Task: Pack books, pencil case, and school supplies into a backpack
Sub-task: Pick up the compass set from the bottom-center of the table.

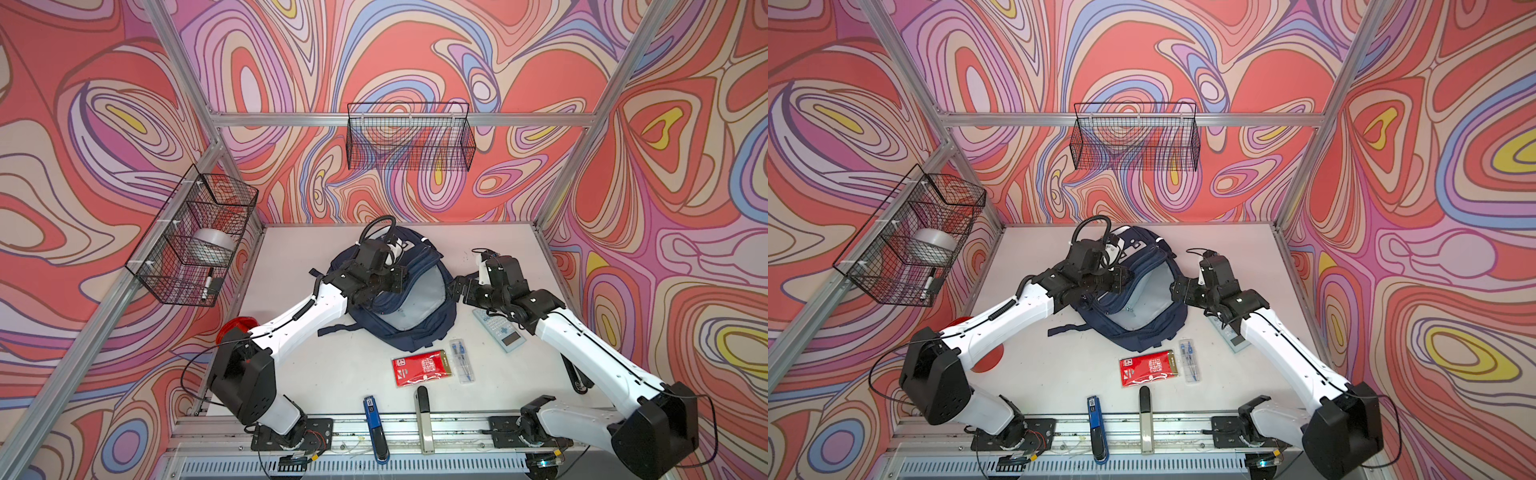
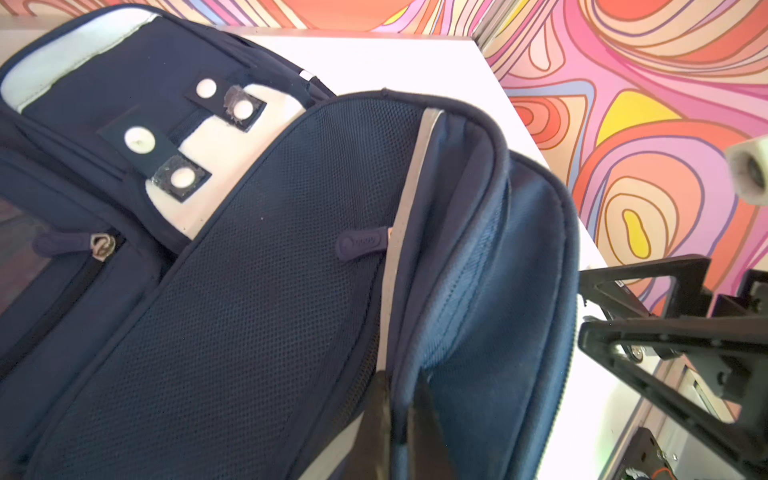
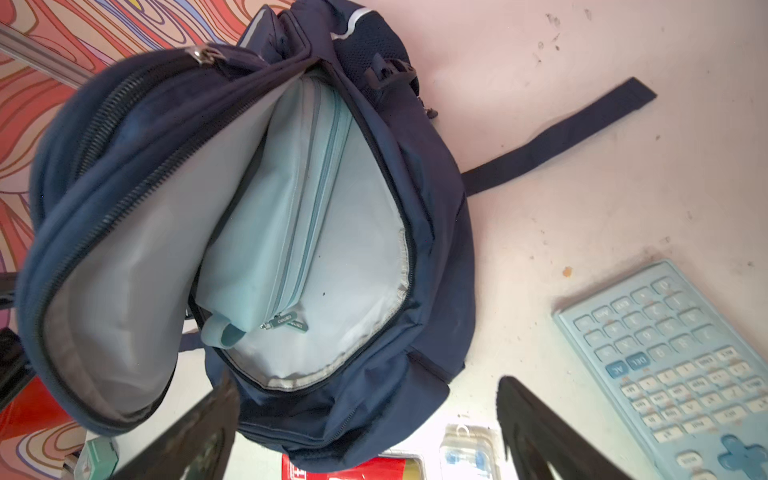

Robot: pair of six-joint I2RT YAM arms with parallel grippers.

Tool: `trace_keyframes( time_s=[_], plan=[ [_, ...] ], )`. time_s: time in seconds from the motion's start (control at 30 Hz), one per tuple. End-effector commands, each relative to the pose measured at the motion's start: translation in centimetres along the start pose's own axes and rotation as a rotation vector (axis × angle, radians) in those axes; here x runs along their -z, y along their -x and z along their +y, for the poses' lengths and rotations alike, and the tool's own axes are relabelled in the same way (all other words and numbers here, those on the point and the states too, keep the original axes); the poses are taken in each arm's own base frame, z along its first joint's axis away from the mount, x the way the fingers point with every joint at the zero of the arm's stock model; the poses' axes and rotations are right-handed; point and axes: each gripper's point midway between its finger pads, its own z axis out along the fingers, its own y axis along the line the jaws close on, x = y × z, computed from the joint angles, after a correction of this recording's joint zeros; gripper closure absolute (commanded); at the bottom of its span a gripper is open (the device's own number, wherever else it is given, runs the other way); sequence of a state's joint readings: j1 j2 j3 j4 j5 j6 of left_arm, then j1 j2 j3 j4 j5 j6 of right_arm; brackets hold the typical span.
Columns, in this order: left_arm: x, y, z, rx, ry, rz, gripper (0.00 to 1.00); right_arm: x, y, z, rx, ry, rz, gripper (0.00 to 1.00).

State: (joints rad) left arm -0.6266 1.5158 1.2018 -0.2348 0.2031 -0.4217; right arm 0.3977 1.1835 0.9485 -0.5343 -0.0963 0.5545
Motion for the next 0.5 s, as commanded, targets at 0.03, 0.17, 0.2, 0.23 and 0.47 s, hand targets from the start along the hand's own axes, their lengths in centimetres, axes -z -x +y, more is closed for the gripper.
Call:
trace_keyframes(
  time_s=[0.03, 0.17, 0.2, 0.23, 0.47],
  plan=[
    [1.5, -1.9, 1.0, 0.016, 0.017, 0.011, 1.00, -1.1, -4.6, -2.1, -0.027, -0.021, 0.125, 0.03],
    [1.7, -2.7, 1.7, -0.015, 0.049, 0.052, 1.00, -1.0, -7.2, -3.1, -0.088, -0.027, 0.180, 0.02],
    [1.6, -2.8, 1.6, -0.008, 0.038, 0.060, 1.00, -0.8, -7.5, -3.2, -0.090, -0.033, 0.190, 0.02],
    [1.4, -2.8, 1.1, -0.009, 0.005, 0.061, 1.00, -0.5, -7.7, -3.3, -0.090, -0.040, 0.194, 0.02],
    [0.5, -2.8, 1.5, 0.014, 0.015, 0.059, 1.00, 0.1, -10.4, -5.2, -0.082, -0.153, 0.291, 0.02]
  ],
)
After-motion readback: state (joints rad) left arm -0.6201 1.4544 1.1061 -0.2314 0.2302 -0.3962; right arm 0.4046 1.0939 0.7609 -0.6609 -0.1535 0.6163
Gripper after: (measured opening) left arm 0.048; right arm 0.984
